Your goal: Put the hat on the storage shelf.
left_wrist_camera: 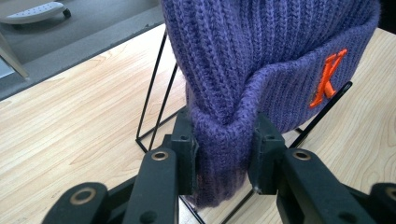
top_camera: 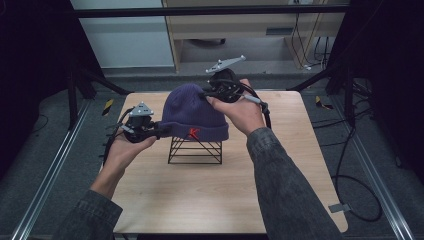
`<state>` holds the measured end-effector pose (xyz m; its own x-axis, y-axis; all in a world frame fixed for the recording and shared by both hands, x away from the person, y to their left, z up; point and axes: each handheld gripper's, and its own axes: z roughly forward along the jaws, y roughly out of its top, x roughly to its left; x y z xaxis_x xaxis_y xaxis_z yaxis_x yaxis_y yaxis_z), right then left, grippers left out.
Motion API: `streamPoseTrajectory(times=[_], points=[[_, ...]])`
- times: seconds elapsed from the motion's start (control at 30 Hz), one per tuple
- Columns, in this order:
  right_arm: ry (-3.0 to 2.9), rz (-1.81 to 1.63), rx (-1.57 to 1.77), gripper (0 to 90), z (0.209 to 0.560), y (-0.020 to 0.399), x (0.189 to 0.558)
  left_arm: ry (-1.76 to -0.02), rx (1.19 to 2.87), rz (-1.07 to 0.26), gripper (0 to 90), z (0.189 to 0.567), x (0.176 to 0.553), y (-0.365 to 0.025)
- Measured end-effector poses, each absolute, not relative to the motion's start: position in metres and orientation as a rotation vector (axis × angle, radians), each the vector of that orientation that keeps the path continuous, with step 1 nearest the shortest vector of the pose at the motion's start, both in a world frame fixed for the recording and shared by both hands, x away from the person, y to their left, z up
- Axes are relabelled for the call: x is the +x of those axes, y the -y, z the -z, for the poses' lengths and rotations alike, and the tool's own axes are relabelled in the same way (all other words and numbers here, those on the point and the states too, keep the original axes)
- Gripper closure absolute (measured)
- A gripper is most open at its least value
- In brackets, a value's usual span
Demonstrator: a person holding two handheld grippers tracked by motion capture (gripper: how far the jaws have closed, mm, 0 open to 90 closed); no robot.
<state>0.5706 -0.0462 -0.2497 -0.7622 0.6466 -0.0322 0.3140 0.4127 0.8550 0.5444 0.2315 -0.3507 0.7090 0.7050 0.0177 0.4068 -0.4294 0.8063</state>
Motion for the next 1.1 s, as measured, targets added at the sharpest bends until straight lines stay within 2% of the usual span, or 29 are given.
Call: streamPoseTrajectory(times=[0.43,0.6,1.1], points=[[-2.338,-1.282,0.819,77.4,0.257,0.049,0.562,-0.856,2.054,-0.457,67.5,0.360,0.538,-0.233],[-2.339,-1.272,0.852,77.5,0.271,0.048,0.559,-0.881,2.045,-0.490,67.7,0.370,0.533,-0.235],[-2.372,-1.261,0.846,77.9,0.291,0.042,0.555,-0.908,2.040,-0.478,68.0,0.387,0.531,-0.246]])
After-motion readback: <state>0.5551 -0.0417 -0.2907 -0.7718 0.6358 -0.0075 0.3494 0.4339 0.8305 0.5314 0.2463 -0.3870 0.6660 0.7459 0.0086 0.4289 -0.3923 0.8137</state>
